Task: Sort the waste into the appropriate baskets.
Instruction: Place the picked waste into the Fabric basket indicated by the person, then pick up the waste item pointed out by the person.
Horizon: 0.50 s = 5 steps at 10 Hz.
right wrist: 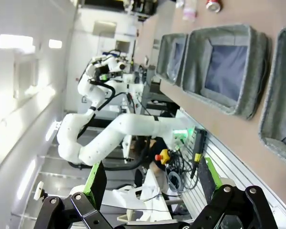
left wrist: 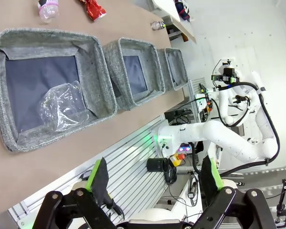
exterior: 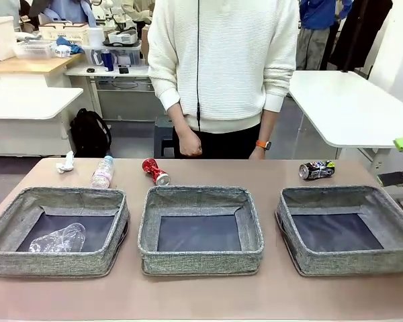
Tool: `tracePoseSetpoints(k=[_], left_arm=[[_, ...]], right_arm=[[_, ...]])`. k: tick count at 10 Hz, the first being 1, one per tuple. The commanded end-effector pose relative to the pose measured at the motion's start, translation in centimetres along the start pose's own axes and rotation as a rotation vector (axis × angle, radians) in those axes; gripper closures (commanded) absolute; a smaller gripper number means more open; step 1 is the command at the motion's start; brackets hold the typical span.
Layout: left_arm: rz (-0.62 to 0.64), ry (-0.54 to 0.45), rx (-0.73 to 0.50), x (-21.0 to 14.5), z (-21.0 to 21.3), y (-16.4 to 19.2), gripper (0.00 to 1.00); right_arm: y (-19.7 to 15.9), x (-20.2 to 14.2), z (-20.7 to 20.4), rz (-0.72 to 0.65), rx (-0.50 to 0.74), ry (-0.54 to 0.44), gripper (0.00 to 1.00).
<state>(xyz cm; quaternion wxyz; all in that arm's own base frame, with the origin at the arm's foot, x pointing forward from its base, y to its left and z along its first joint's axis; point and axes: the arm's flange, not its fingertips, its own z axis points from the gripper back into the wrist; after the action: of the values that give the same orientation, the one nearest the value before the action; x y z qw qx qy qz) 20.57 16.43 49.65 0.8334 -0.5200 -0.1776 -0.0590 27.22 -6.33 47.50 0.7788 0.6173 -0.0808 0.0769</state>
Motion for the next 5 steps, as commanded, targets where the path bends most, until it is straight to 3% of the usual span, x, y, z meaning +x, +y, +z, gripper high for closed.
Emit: tracePoseSetpoints(k=[1,5], left_arm=[[-0.018,-0.007,-0.013,0.07,-0.07,-0.16,0.0],[-0.018,-0.007,-0.013,0.07,-0.07,-0.16,0.0]], right_arm=[[0.05,0.54,-0.12,0.011,0.005,-0.022,0.0],[0.05,0.54,-0.12,0.011,0.005,-0.022,0.0]])
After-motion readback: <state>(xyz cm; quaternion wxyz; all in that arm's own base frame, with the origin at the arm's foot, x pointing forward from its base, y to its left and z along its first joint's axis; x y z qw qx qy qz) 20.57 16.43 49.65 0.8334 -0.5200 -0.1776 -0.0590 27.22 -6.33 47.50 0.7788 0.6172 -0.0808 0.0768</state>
